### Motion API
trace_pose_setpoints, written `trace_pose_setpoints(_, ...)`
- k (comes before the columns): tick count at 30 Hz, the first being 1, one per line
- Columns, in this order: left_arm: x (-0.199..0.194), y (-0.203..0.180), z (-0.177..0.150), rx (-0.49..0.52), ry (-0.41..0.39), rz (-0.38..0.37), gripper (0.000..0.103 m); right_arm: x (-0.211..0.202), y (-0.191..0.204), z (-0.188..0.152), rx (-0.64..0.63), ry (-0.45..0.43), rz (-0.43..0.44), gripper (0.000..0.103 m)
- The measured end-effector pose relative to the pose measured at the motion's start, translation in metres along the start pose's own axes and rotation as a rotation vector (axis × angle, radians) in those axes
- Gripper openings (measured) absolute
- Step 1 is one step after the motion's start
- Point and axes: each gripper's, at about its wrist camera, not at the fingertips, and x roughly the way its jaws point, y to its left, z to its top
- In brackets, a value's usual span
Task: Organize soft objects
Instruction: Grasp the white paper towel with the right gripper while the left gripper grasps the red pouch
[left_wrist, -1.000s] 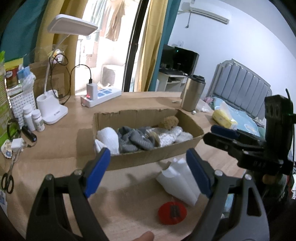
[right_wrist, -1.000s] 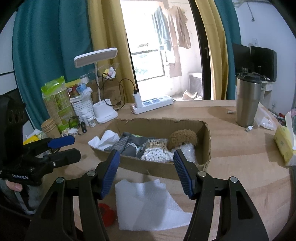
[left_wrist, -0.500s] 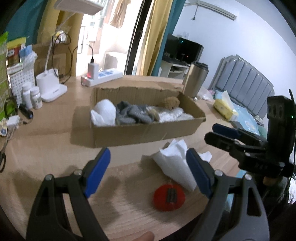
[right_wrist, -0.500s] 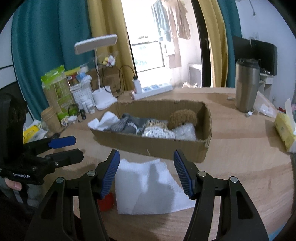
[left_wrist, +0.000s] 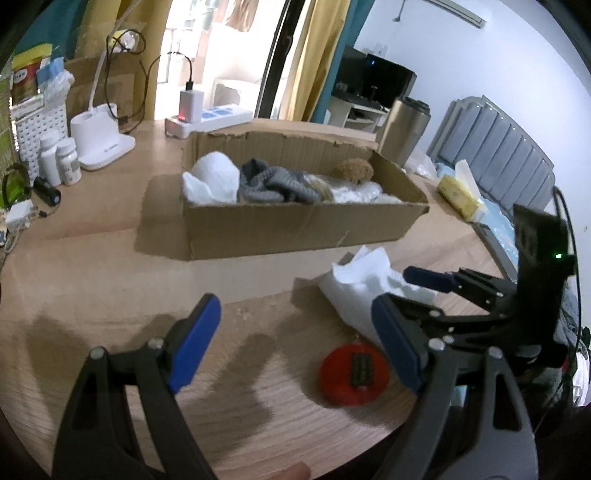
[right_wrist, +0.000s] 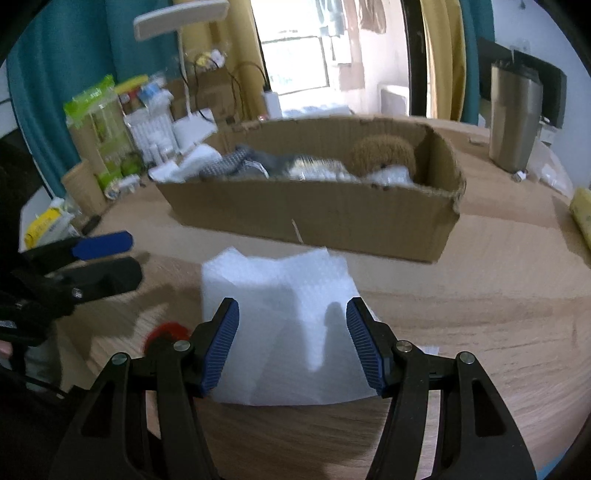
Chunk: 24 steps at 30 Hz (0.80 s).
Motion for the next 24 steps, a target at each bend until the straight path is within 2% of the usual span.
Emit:
trace_pose_setpoints(4, 0.004, -0.003, -0.002, 0.015, 0.02, -0.002, 0.085, 0.009, 0.001, -0.005, -0.027, 0.037, -0.022, 0.065)
trace_pose_setpoints(9, 0.008, -0.009, -0.002, 0.046, 0.04, -0.003, 0.085, 0.008, 0.013, -0.015, -0.145, 0.005, -0.082, 0.065)
trace_pose_setpoints(11, 0.01, -0.012, -0.003, 0.061, 0.048, -0.002, 0.085, 0.008, 0.012, -0.016, -0.147, -0.004, -0.082, 0.064)
trace_pose_setpoints(13, 0.012, -0.014, -0.003, 0.072, 0.057, -0.003, 0.085, 0.007, 0.011, -0.017, -0.159, -0.009, -0.083, 0.059)
trace_pose_setpoints(14, 0.013, -0.015, -0.003, 0.077, 0.061, -0.003, 0.085, 0.006, 0.01, -0.017, -0.16, -0.011, -0.085, 0.053)
trace_pose_setpoints(15, 0.013, -0.016, -0.003, 0.082, 0.065, -0.002, 0.085, 0.006, 0.009, -0.017, -0.161, -0.013, -0.089, 0.044)
trace_pose_setpoints(16, 0.013, -0.018, -0.003, 0.091, 0.068, 0.0, 0.085, 0.005, 0.007, -0.017, -0.164, -0.014, -0.092, 0.038)
trace_pose_setpoints(17, 0.013, -0.02, -0.002, 0.096, 0.07, 0.001, 0.085, 0.005, 0.007, -0.016, -0.168, -0.015, -0.098, 0.028)
trace_pose_setpoints(18, 0.013, -0.021, -0.002, 0.103, 0.073, 0.002, 0.085, 0.003, 0.006, -0.016, -0.174, -0.019, -0.117, 0.023)
trace_pose_setpoints(20, 0.013, -0.025, -0.002, 0.123, 0.076, 0.003, 0.085, 0.002, 0.002, -0.016, -0.174, -0.024, -0.144, 0.019)
trace_pose_setpoints(24, 0.019, -0.035, -0.007, 0.167, 0.116, -0.004, 0.085, -0.003, -0.016, -0.017, -0.136, -0.037, -0.172, 0.019)
